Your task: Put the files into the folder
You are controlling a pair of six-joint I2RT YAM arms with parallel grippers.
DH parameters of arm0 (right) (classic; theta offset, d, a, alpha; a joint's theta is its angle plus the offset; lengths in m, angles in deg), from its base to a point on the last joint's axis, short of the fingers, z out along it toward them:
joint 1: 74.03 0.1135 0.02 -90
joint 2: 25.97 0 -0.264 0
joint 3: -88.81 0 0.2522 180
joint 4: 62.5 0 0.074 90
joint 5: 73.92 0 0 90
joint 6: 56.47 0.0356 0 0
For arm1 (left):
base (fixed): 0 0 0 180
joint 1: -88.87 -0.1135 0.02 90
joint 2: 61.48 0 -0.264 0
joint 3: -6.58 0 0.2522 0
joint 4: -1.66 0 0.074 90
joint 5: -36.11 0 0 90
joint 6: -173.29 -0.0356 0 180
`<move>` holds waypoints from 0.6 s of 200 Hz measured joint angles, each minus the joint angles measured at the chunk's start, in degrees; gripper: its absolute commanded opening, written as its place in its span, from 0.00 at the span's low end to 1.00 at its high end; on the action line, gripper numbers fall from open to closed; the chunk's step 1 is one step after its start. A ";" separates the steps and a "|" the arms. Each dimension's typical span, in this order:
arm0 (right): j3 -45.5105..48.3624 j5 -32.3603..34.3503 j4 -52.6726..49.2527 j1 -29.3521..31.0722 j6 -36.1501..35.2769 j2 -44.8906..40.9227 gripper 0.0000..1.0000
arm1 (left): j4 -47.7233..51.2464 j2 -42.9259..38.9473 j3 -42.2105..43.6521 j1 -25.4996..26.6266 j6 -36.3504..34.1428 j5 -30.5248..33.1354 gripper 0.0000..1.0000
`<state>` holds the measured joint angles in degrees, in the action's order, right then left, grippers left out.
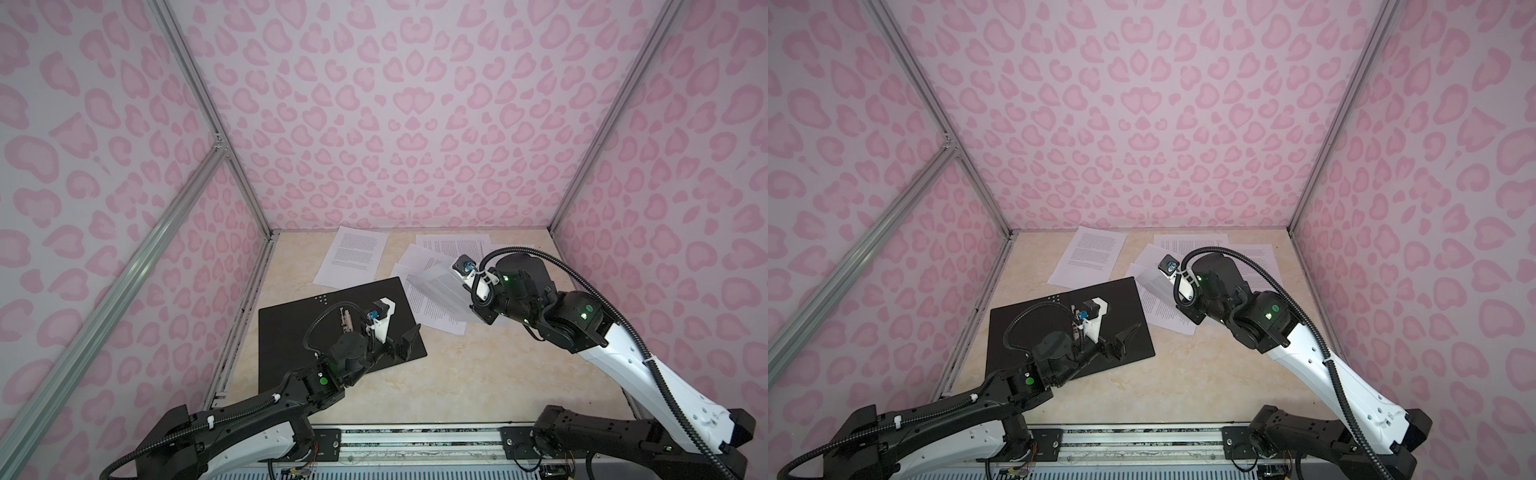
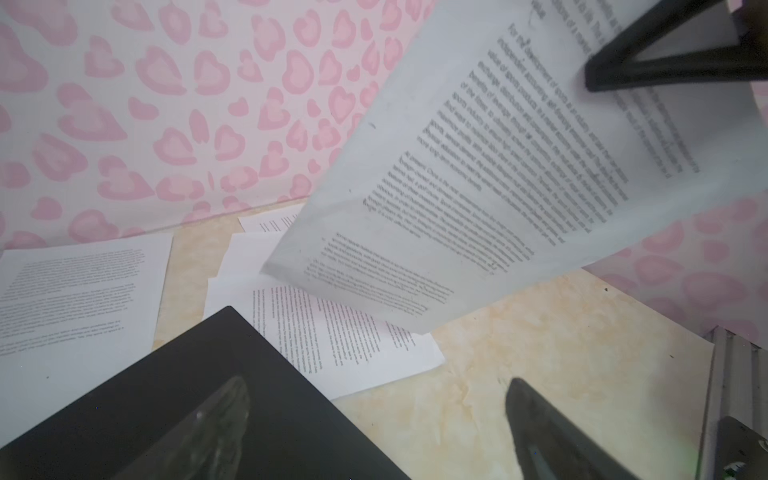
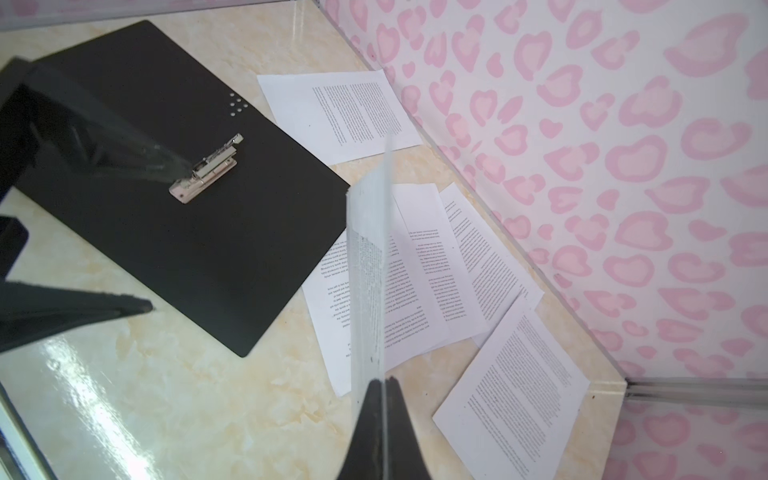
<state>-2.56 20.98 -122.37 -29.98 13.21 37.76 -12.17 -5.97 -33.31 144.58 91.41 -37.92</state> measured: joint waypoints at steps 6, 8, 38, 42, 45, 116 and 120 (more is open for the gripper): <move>0.92 -0.55 0.35 -0.02 -1.77 -0.85 0.00 | -0.48 0.52 -0.39 -0.11 -0.83 0.35 0.99; 1.40 -0.70 0.61 0.00 -2.43 -1.31 0.00 | -0.72 0.92 -0.70 -0.17 -1.40 0.46 0.98; 3.52 -5.51 1.53 0.15 -10.60 -3.69 0.00 | -3.30 3.04 -2.67 -0.52 -7.87 -1.75 0.94; 3.52 -5.95 1.53 0.15 -11.32 -3.76 0.00 | -3.74 3.13 -2.54 -0.57 -8.74 -2.45 0.94; 3.52 -6.54 1.49 0.15 -12.13 -3.82 0.00 | -3.93 3.15 -2.38 -0.61 -9.25 -2.93 0.93; 4.68 -14.80 -0.87 0.48 -21.55 -5.27 0.00 | -5.70 0.98 1.27 -0.83 -14.01 -6.93 0.89; 4.87 -14.99 -0.96 0.50 -21.81 -5.38 0.00 | -5.90 0.87 1.31 -0.83 -14.14 -6.93 0.89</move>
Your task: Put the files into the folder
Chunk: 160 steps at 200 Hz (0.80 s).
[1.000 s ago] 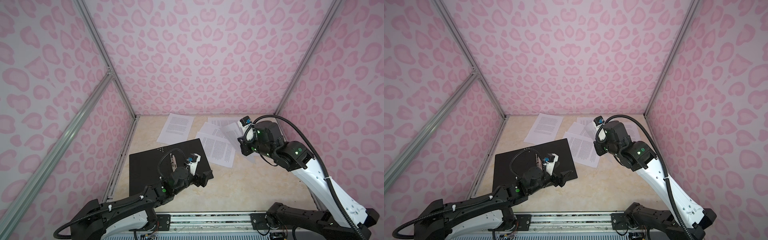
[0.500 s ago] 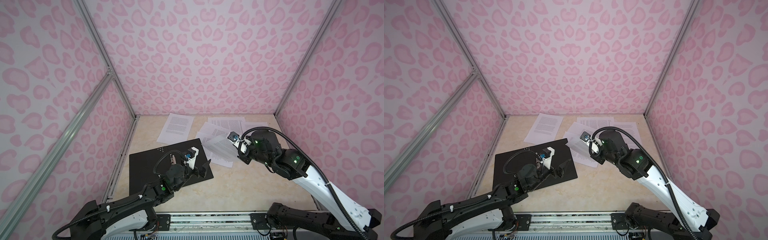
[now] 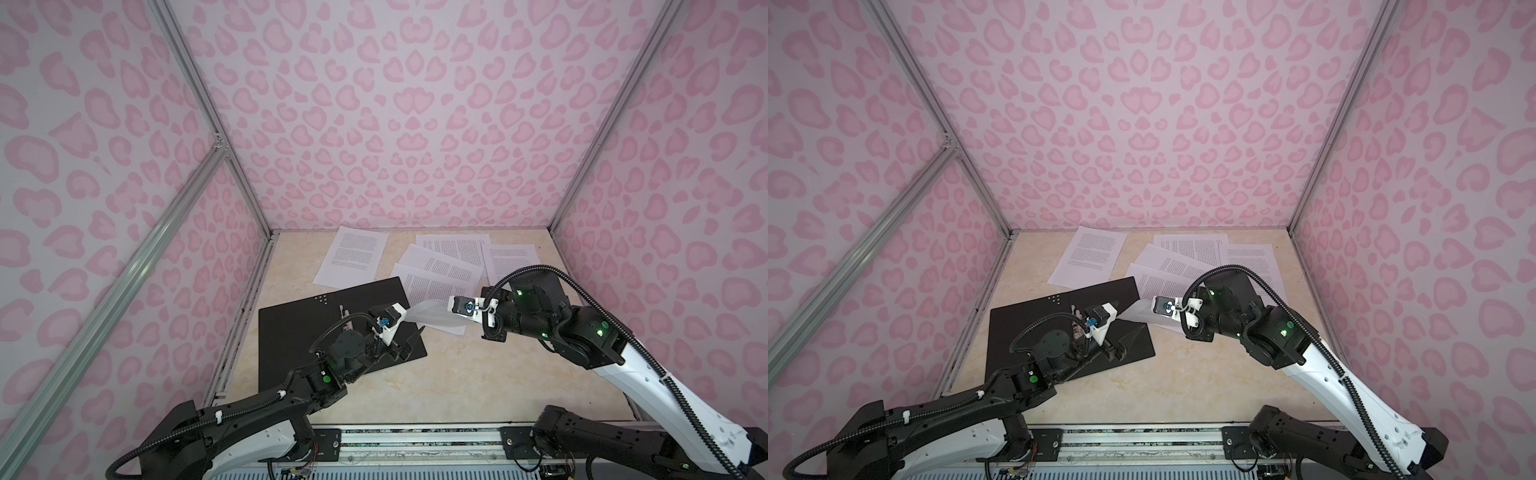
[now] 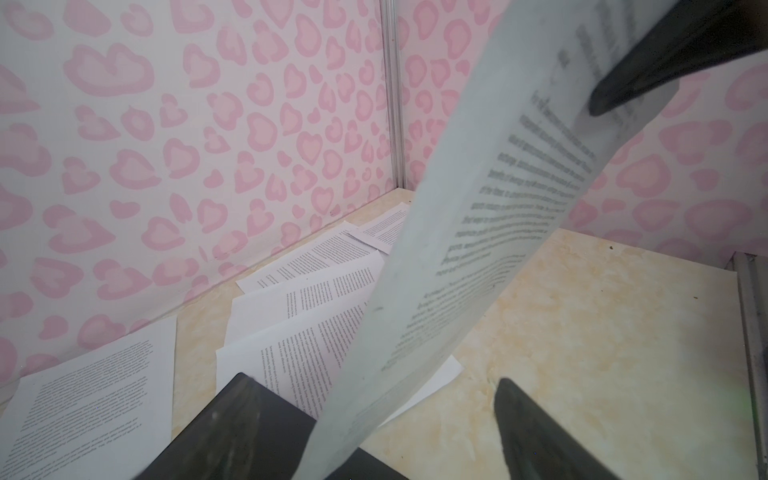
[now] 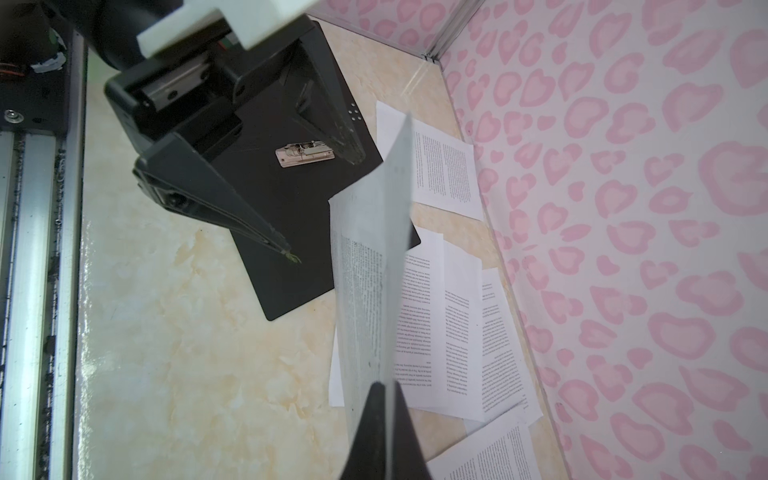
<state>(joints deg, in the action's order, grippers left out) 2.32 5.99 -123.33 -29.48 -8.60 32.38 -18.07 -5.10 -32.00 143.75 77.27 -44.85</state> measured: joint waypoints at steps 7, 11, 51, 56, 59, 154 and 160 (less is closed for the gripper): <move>0.33 -0.13 -0.07 0.13 -0.24 -0.22 0.00 | -0.42 -0.04 0.04 0.00 -0.02 0.00 0.88; 0.59 -0.42 -0.09 0.24 -0.55 -0.37 0.00 | -0.59 -0.04 0.04 0.00 -0.07 0.00 0.88; 2.54 -2.08 -0.50 0.39 -3.32 -1.86 0.00 | -0.61 1.36 -0.44 0.00 -0.42 -2.43 0.77; 2.62 -2.16 -0.50 0.39 -3.50 -1.95 0.00 | -0.57 1.55 -0.59 0.00 -0.42 -2.93 0.74; 2.67 -2.19 -0.50 0.39 -3.54 -1.99 0.00 | -0.48 1.79 -0.81 0.00 -0.42 -3.43 0.73; 4.09 -3.23 0.85 0.37 -3.78 -3.10 0.05 | 2.60 5.16 -4.79 -0.11 2.40 -12.28 0.04; 4.42 -3.37 1.25 0.35 -3.26 -3.23 0.20 | 3.04 5.22 -5.05 -0.11 3.30 -12.35 0.04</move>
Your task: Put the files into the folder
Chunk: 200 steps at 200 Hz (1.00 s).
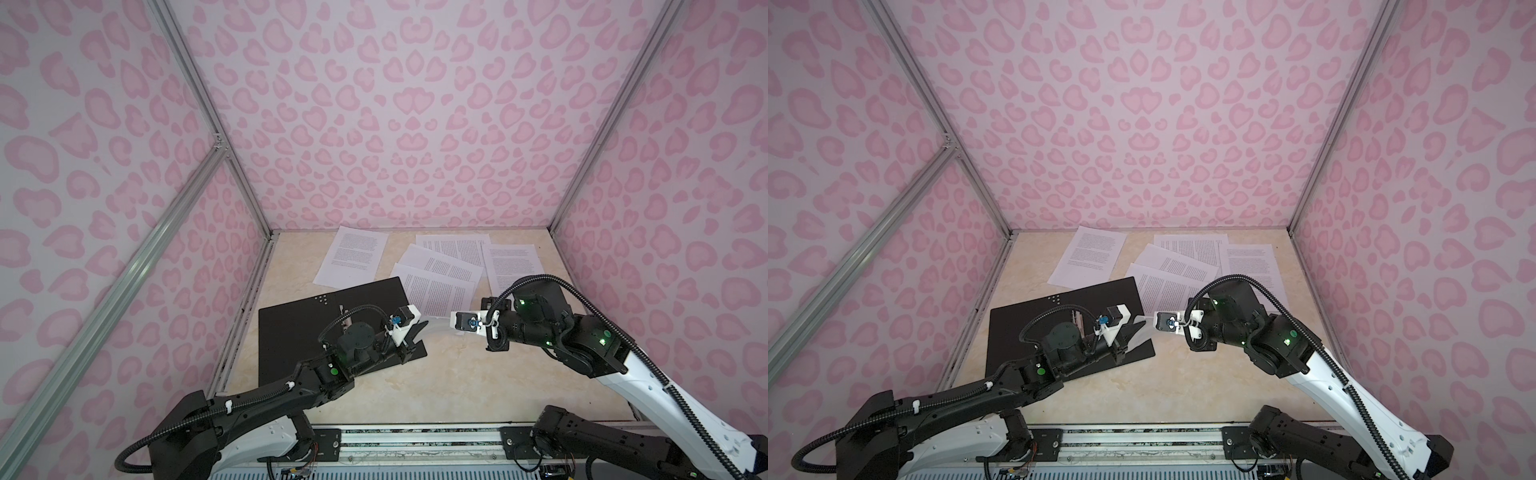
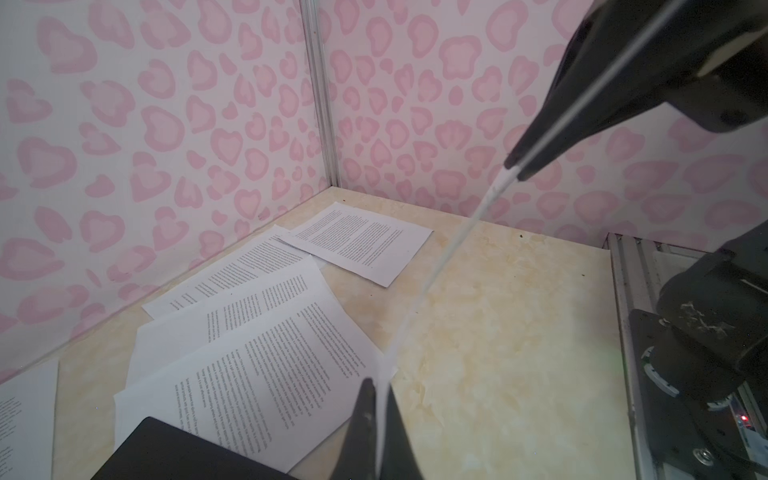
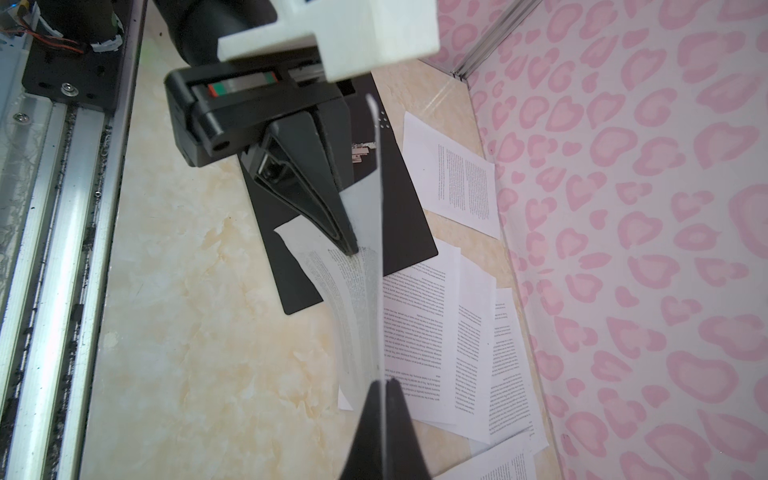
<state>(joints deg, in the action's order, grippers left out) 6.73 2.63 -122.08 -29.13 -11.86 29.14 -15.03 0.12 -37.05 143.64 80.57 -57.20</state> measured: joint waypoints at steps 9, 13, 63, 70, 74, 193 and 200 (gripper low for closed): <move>0.90 -0.04 1.62 -0.02 1.62 -0.50 0.57 | 0.57 0.00 -0.35 -0.07 1.22 0.02 0.04; 1.46 -0.04 2.64 -0.02 2.58 -0.83 0.77 | 0.76 -0.02 -0.46 -0.07 1.62 0.17 0.04; 3.37 8.31 15.85 -0.26 26.23 -2.97 1.00 | 11.32 -2.54 -4.72 -2.36 14.27 11.50 0.04; 1.57 8.94 16.11 -0.26 29.03 -1.88 1.00 | 13.35 -3.87 -5.01 -3.37 16.48 12.79 0.04; 0.50 9.14 16.15 -0.31 30.67 -1.16 1.00 | 14.67 -4.63 -5.20 -3.93 17.81 13.44 0.04; 10.49 -1.64 33.11 -7.67 65.22 22.75 0.99 | 46.66 -10.93 3.50 -36.65 40.24 14.49 0.03; 10.08 -1.99 33.64 -6.34 65.57 25.27 0.97 | 47.10 -9.64 3.52 -37.68 40.37 14.32 0.03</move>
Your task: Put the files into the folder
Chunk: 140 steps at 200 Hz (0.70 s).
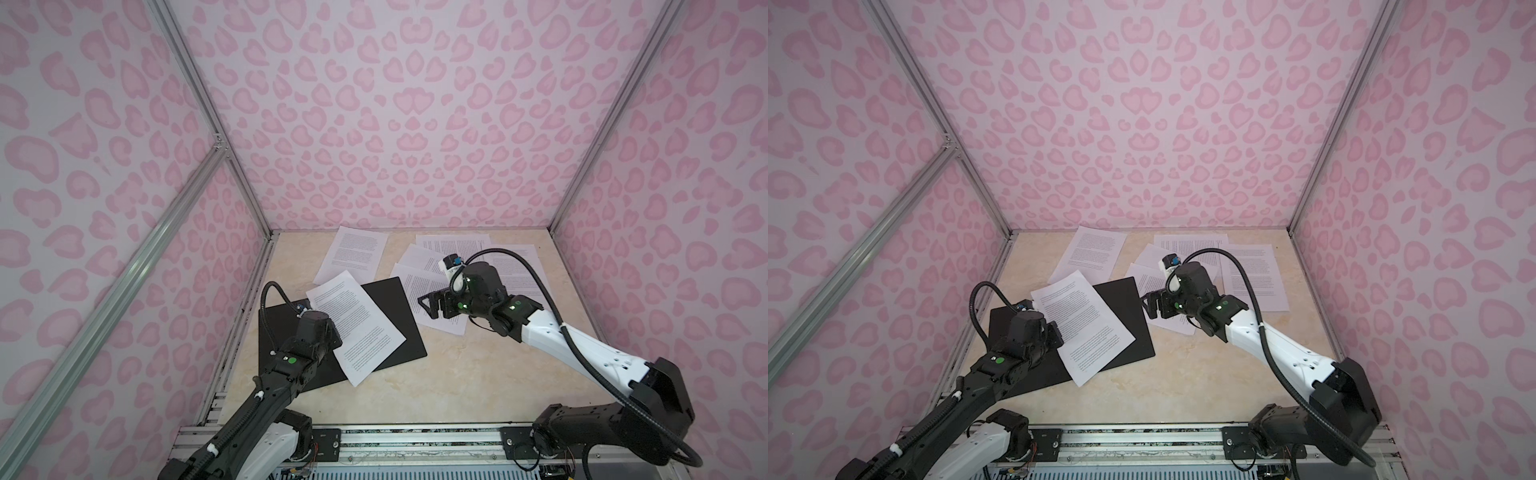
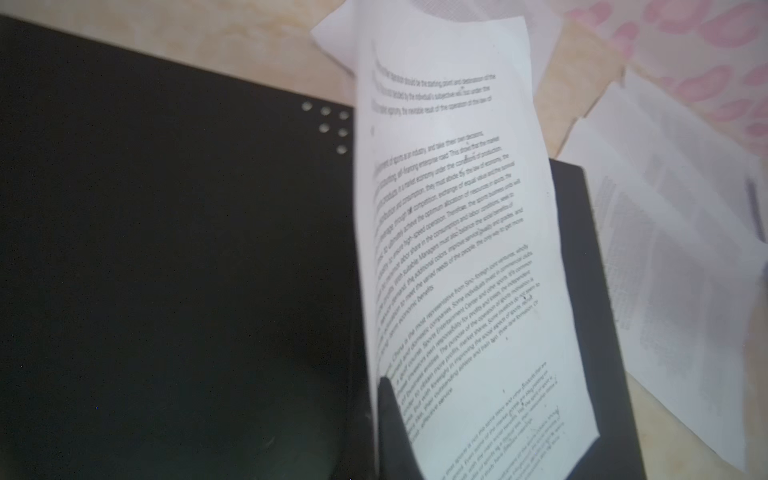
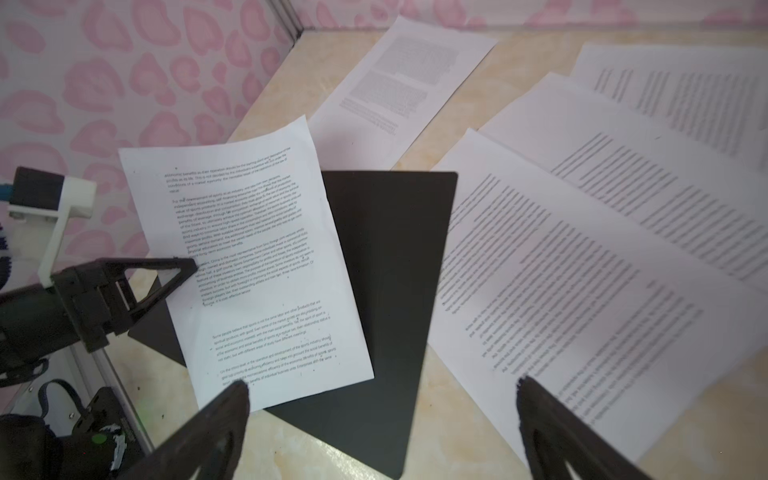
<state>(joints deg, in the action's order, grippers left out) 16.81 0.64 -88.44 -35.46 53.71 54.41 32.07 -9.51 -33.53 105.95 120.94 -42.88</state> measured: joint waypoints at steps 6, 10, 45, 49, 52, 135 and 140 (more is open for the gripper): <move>-0.57 -0.04 0.33 1.20 0.17 1.88 0.96 | -0.04 1.46 0.07 -0.83 0.11 -0.04 0.03; -1.07 -0.09 0.55 1.75 0.22 2.97 0.95 | -0.09 2.38 0.07 -1.29 0.20 -0.02 0.03; -4.96 -0.70 4.33 4.28 2.10 14.43 0.95 | -0.42 8.31 -0.07 -3.56 0.87 0.79 0.03; -5.49 -0.90 4.39 4.48 2.38 15.72 0.95 | -0.44 8.68 -0.11 -3.56 0.92 0.85 0.03; -5.90 -0.98 4.44 4.57 2.51 16.57 0.95 | -0.42 8.92 -0.20 -3.56 1.03 0.96 0.03; -27.87 -5.29 0.11 5.92 1.01 39.19 0.94 | -0.44 19.87 -5.33 -3.67 1.55 2.43 0.03; -30.03 -5.49 -0.85 5.90 0.81 40.74 0.94 | -0.42 19.96 -5.33 -3.67 1.44 2.43 0.03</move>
<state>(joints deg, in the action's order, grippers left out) -13.22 -4.85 -89.30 -29.56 54.52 95.15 31.65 10.44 -38.86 102.28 122.38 -40.45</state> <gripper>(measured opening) 0.945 0.050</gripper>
